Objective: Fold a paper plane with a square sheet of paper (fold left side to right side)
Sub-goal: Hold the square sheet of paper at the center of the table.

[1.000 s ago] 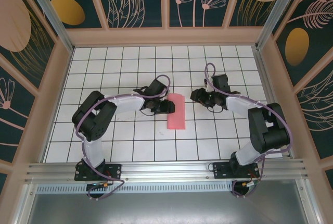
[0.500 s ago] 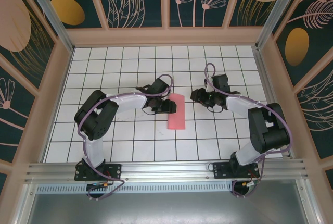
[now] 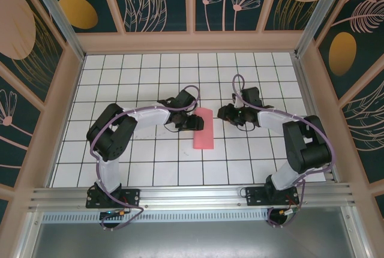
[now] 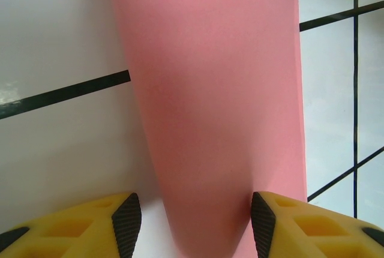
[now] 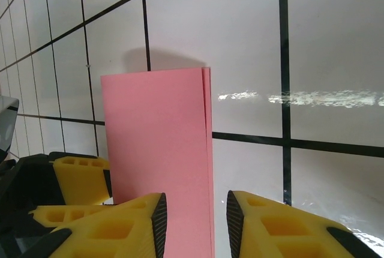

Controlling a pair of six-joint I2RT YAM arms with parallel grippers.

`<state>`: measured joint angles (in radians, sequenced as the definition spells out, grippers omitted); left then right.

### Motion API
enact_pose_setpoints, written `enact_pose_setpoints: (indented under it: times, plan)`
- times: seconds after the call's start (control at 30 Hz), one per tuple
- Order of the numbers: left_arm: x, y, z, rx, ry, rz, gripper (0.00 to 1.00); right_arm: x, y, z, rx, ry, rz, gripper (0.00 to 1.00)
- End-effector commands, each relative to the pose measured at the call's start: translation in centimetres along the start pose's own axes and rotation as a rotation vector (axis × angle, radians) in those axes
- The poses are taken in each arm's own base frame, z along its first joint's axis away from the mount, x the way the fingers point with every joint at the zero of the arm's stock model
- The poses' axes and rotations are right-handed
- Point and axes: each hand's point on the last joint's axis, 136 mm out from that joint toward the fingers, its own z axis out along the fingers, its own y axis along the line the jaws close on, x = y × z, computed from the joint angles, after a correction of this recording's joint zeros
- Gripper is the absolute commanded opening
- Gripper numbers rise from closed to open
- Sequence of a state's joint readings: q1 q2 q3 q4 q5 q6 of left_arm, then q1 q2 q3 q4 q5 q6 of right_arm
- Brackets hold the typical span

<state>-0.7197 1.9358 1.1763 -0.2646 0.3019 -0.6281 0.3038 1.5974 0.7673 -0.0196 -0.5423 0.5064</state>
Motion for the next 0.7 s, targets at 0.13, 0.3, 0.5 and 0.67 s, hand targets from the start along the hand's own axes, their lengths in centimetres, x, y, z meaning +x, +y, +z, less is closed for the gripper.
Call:
enact_pose_setpoints:
  times: [0.13,0.3,0.5,0.67]
  plan:
    - [2.0,0.7,2.7,-0.038,0.072,0.041,0.56,0.8,0.6,0.8,-0.015,0.038,0.003,0.33]
    - [2.1,0.7,2.8,-0.041,0.078,0.045,0.56,1.2,0.9,1.2,-0.015,0.052,0.000,0.30]
    - [2.2,0.9,3.0,-0.047,0.082,0.045,0.57,1.4,1.1,1.6,-0.015,0.063,-0.006,0.26]
    - [2.3,1.0,3.0,-0.051,0.082,0.044,0.57,1.6,1.4,1.9,-0.020,0.077,-0.009,0.23]
